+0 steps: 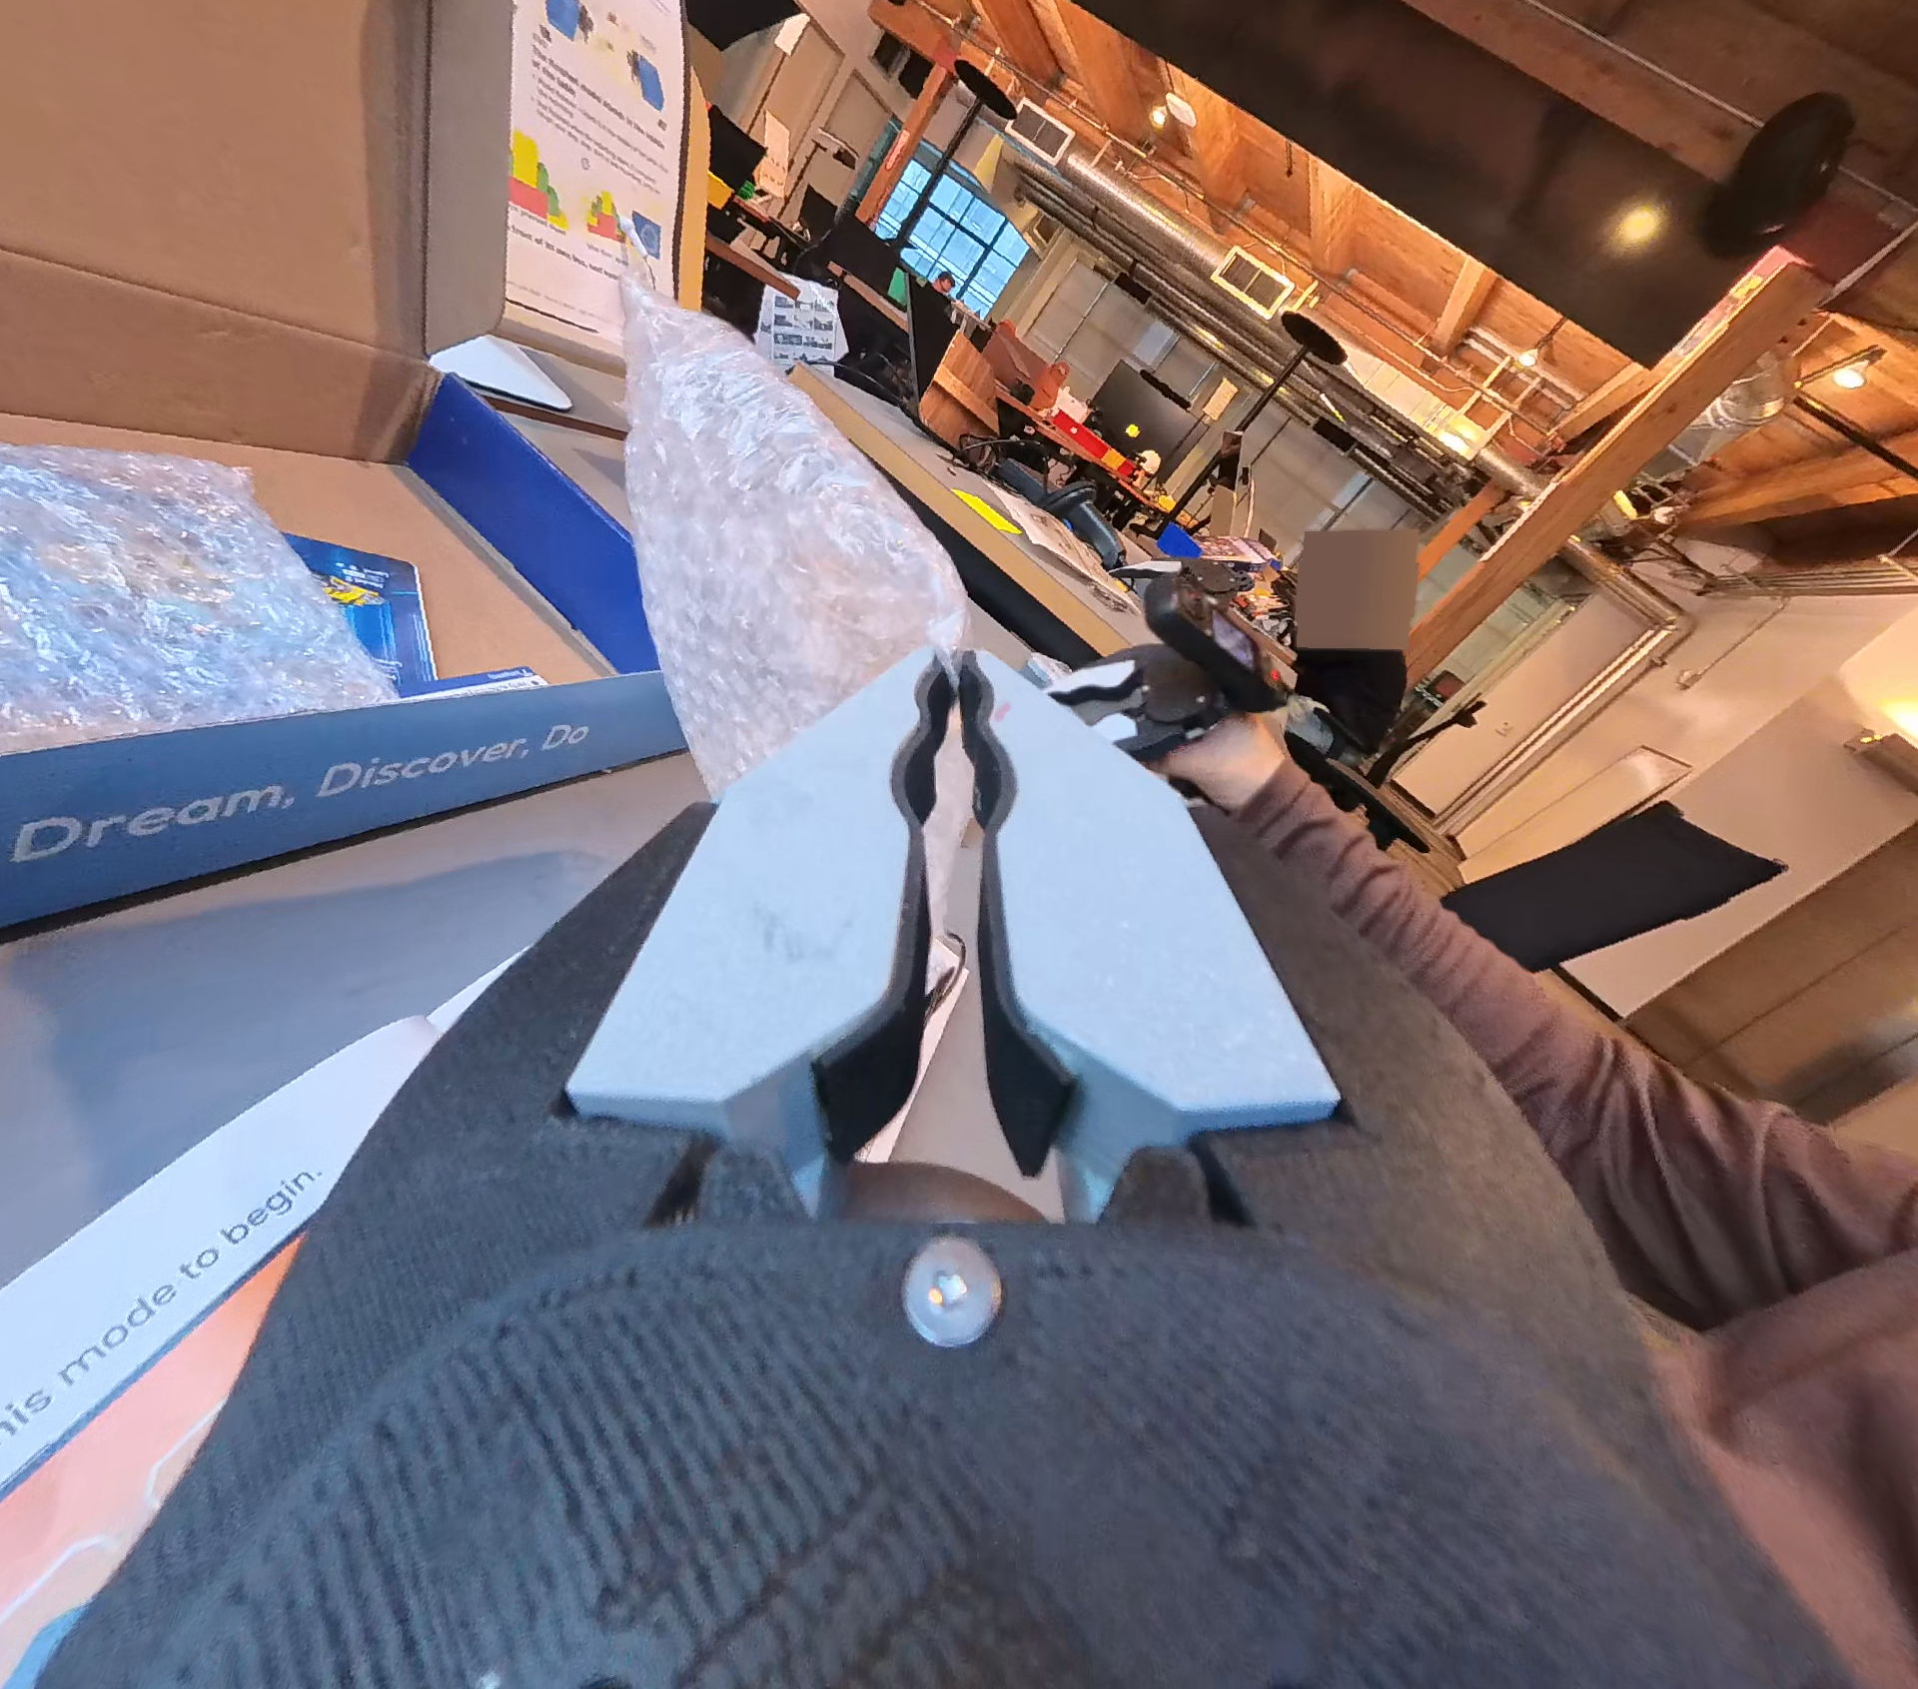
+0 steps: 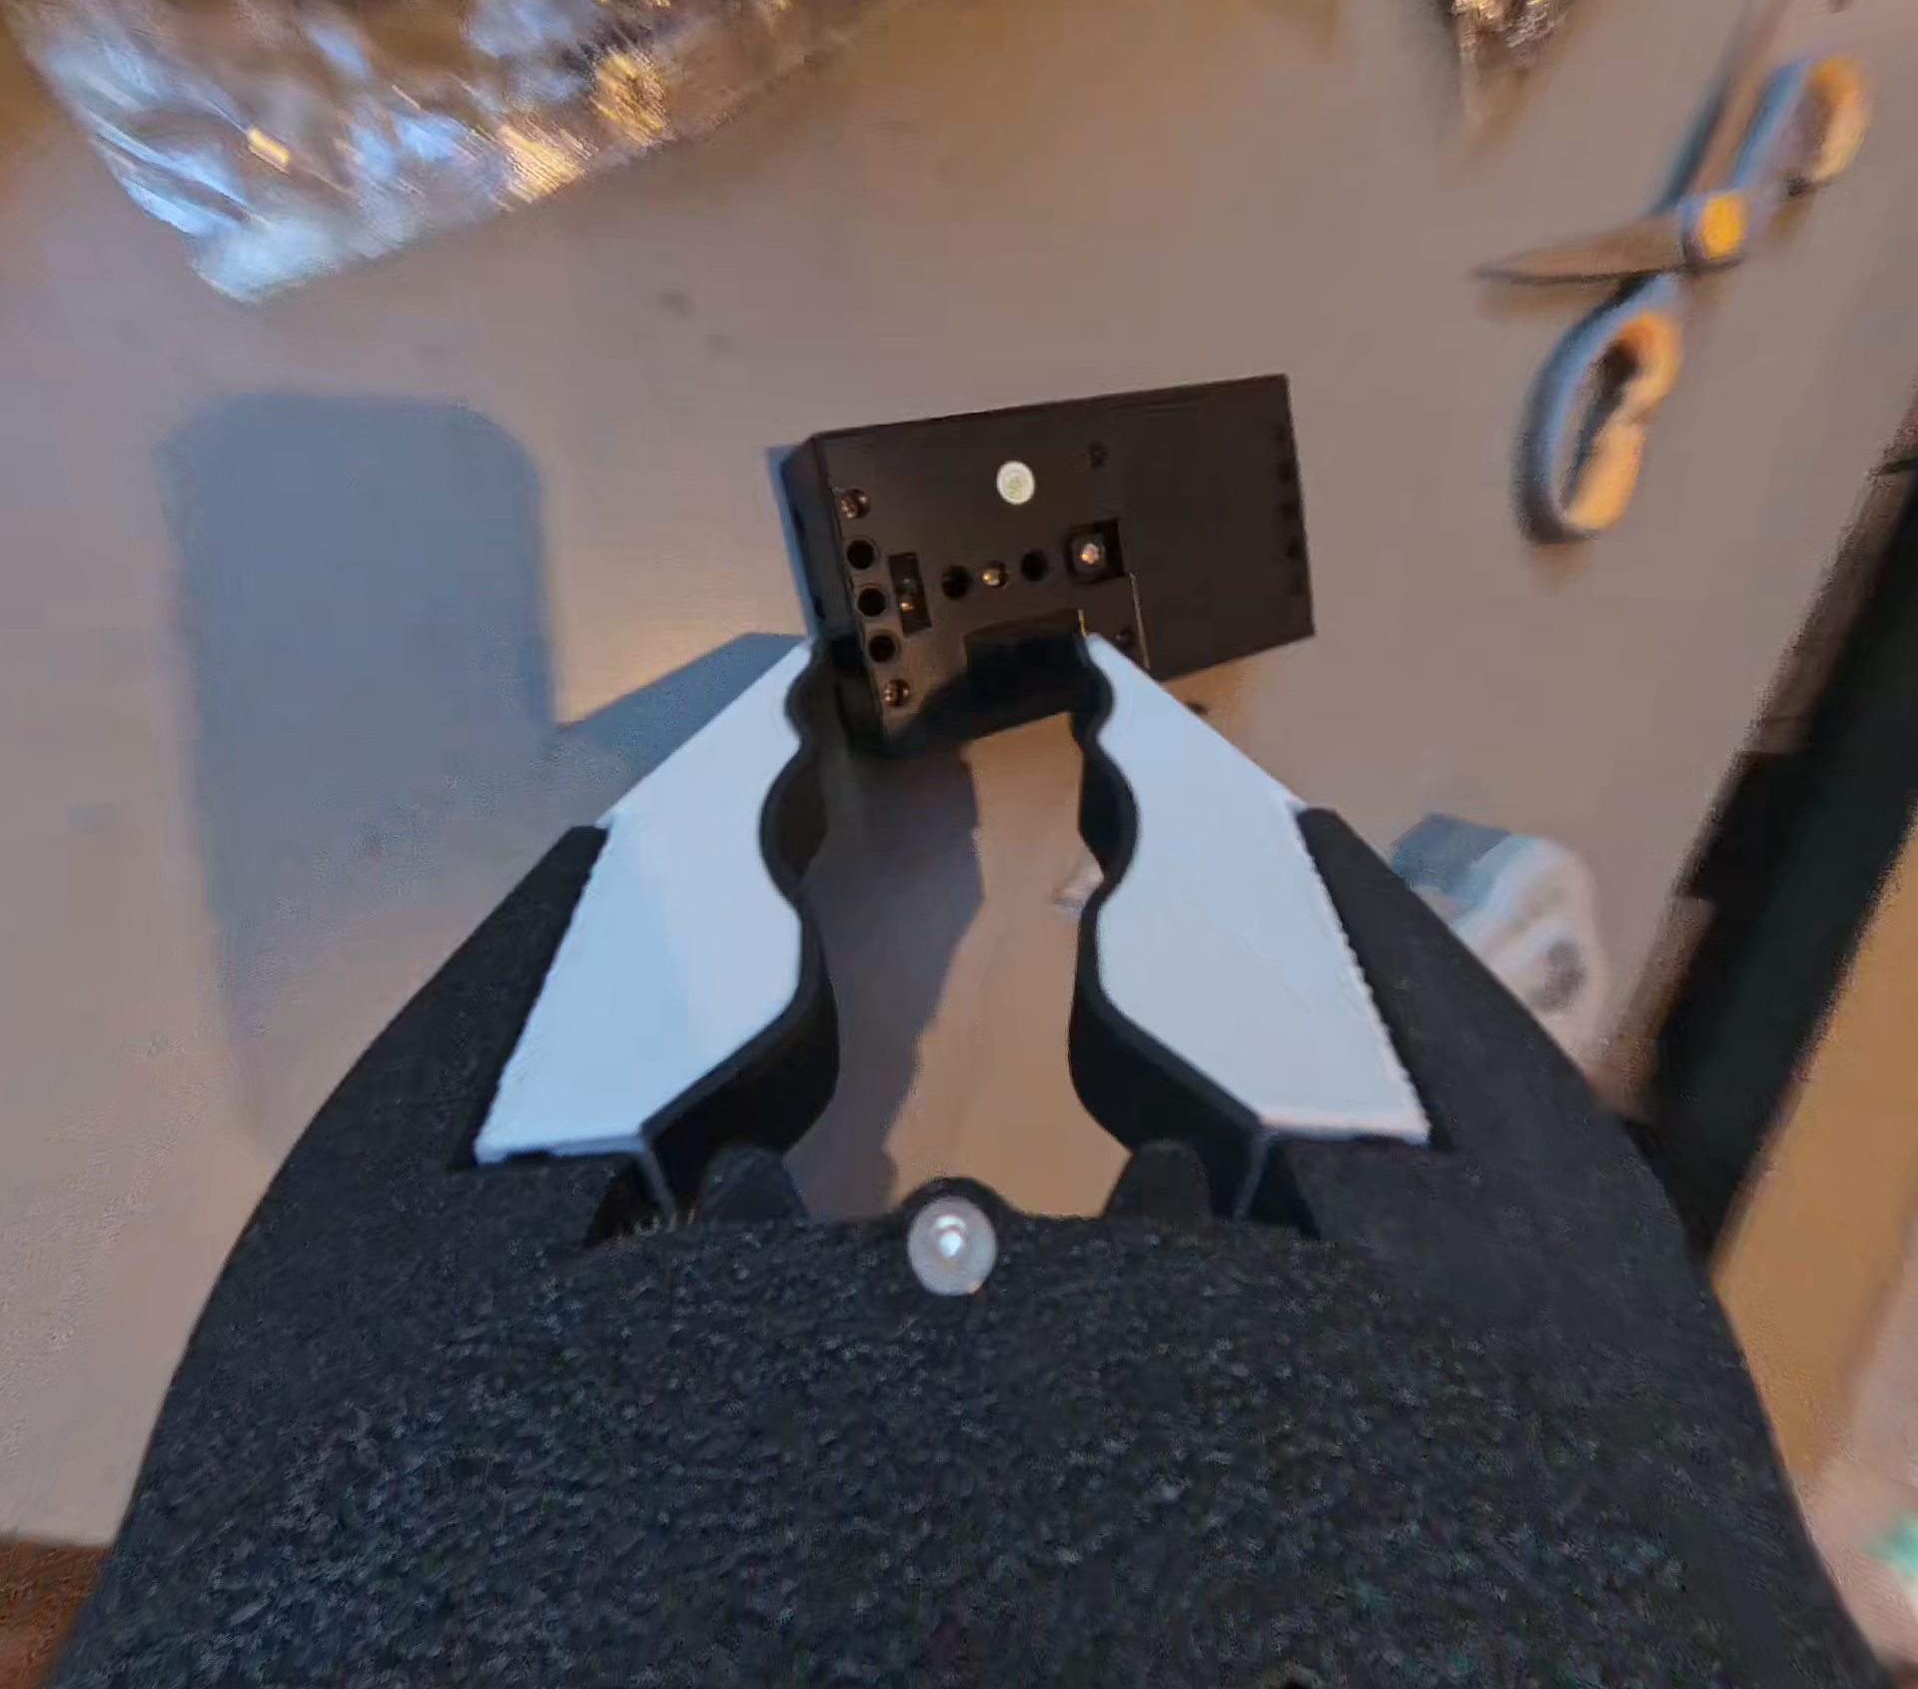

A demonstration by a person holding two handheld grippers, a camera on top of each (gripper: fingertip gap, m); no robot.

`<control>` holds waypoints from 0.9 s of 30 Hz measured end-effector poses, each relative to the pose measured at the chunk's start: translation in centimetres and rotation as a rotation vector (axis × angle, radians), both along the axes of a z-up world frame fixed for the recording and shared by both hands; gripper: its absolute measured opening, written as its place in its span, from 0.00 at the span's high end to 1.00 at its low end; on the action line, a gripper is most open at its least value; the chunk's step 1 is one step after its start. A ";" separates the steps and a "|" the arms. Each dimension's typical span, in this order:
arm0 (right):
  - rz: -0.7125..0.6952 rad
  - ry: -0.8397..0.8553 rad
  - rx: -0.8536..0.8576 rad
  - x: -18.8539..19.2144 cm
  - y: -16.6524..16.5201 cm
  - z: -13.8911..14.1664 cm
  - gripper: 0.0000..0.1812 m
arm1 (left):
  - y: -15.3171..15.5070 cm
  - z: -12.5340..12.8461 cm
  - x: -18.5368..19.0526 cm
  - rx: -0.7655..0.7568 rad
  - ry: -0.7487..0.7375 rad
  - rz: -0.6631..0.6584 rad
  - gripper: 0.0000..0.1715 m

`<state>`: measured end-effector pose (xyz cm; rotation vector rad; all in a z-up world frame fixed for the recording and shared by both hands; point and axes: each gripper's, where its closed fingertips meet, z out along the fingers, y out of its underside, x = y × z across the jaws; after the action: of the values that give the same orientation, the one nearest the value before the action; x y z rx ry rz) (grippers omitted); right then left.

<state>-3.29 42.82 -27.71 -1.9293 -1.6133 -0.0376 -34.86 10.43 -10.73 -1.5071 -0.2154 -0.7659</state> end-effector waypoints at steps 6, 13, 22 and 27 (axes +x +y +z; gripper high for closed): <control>-0.067 -0.092 0.073 2.3 4.2 0.7 0.76 | 0.2 -0.4 -0.1 -0.009 -0.005 0.002 1.00; -0.230 0.279 -0.067 3.4 3.1 4.3 0.79 | 0.0 -0.2 0.0 -0.005 -0.011 -0.005 1.00; 0.236 0.566 -0.325 -5.5 -13.4 9.1 0.67 | -0.2 0.9 3.2 0.032 -0.002 -0.130 1.00; 0.494 0.618 -0.484 -11.3 -21.9 11.3 0.58 | -2.0 1.6 8.0 0.067 0.088 -0.359 1.00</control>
<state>-14.60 20.97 -16.39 -1.5563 -1.6834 1.1212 -26.90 8.46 -9.10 -1.5305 0.1505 -0.9772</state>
